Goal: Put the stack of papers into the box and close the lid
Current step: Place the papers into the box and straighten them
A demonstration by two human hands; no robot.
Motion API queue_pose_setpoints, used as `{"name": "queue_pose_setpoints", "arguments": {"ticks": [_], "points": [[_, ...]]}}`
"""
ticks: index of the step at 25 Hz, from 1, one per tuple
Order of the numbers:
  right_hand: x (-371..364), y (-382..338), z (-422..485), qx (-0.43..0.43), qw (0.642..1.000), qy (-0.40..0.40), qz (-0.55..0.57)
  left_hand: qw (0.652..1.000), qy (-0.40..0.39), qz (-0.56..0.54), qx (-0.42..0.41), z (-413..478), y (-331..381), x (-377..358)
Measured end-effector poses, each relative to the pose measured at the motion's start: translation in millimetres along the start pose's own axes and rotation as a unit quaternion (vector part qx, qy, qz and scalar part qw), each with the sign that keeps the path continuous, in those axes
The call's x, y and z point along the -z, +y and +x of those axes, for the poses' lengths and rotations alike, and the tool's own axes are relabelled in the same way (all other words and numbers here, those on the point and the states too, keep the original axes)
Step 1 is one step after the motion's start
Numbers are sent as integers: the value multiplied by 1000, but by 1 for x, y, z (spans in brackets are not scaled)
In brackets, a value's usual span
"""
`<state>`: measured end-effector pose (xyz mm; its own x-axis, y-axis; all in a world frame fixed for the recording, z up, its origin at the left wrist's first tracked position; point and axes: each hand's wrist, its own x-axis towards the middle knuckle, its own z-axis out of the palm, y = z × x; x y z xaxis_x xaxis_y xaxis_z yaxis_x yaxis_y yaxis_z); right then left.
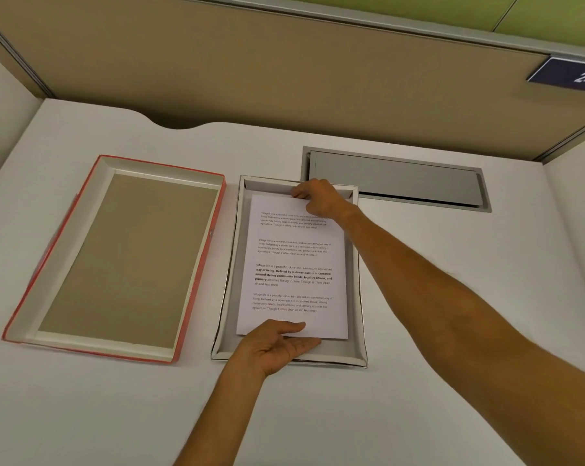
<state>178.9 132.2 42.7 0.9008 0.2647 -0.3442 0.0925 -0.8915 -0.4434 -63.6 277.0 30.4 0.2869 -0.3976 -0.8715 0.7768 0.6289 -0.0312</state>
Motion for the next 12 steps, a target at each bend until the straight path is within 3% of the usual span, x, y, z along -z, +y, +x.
{"name": "queue_pose_setpoints", "arguments": {"ticks": [7, 12], "points": [[-3, 2, -2, 0, 1000, -1, 4, 999, 27, 18, -8, -3, -1, -2], [2, 0, -7, 10, 1000, -17, 12, 999, -22, 43, -3, -26, 0, 0]]}}
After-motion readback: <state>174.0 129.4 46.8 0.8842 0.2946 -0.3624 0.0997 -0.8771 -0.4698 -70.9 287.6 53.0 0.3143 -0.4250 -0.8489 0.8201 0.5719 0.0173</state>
